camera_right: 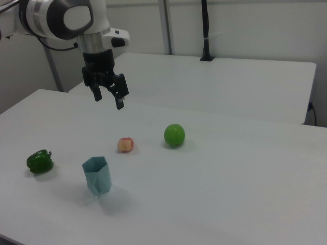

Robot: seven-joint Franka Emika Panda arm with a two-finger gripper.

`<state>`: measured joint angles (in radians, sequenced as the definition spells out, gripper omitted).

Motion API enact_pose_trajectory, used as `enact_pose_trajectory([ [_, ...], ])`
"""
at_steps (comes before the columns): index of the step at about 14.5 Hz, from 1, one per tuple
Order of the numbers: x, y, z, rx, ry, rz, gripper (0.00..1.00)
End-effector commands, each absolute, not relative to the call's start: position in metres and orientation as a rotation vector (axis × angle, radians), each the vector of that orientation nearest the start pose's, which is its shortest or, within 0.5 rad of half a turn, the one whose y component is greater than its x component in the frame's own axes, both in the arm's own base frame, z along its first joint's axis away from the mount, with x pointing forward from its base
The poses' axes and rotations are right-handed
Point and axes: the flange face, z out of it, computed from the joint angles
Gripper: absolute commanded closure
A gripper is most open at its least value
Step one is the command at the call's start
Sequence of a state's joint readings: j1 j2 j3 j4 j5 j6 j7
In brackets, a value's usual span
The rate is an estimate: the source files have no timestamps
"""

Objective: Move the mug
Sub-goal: 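Move the open gripper into view above the light blue mug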

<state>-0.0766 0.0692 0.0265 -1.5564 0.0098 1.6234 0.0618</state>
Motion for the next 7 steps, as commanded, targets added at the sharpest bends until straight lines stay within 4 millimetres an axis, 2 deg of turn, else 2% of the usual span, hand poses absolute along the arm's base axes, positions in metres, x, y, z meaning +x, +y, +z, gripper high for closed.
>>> enact_pose_trajectory([
  [1,0.5786,-0.0146,0.5897,-3.121,0.105,0.024,0.00],
  [3,0.5777,-0.0121,0.5889,-3.123,0.028,0.038,0.00],
  [7,0.5788,-0.0199,0.5897,-3.127,-0.037,-0.023,0.00],
])
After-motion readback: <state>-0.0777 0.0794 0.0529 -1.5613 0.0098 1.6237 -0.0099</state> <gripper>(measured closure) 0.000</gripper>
